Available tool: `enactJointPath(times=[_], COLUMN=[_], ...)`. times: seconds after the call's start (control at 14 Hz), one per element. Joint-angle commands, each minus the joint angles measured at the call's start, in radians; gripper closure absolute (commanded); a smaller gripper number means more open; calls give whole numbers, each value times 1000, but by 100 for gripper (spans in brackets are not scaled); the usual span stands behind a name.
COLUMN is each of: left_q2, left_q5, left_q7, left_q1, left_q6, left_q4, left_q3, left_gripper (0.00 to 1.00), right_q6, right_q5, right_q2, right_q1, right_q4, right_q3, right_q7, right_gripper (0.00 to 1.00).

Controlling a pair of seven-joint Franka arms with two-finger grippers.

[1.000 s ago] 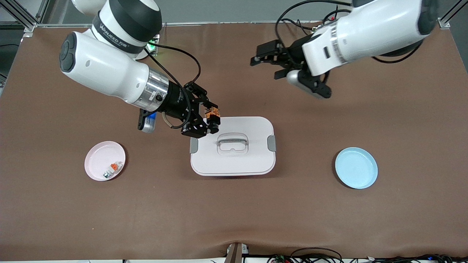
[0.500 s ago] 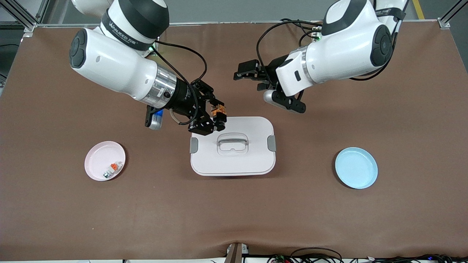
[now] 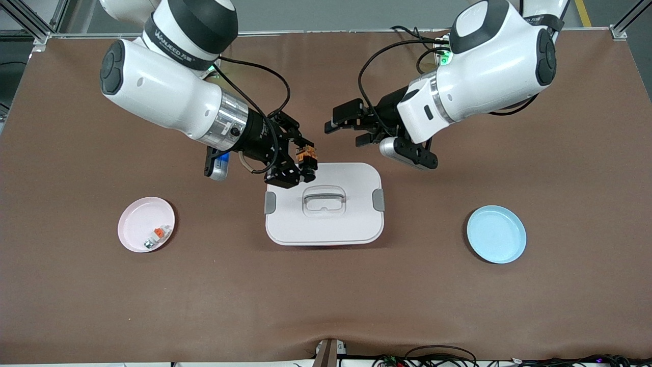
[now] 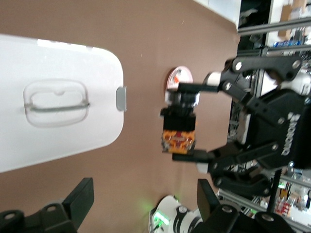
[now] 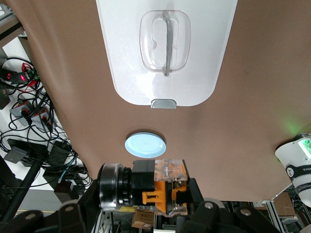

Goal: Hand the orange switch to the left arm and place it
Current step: 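Bring the left gripper to the black switch held by the right gripper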

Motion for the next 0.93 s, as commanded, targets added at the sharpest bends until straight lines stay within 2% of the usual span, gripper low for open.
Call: enactJointPath(times=[0.0, 0.29, 0.86], left_q2=[29, 67, 72], left_q5=[-16, -11, -6], left_q7=[-6, -6, 2], left_q1=[-10, -39, -57], left_q6=[43, 126, 166], left_q4=[10, 10, 13], left_q3=[3, 1, 1], left_gripper=[6, 6, 6], right_q6=[32, 49, 50], right_q5=[15, 14, 14], right_q2=[21, 28, 37], right_q1=[26, 34, 38], right_q4=[33, 33, 34], right_q3=[-12, -12, -12], right_q7=[20, 20, 20], right_gripper=[100, 100, 100])
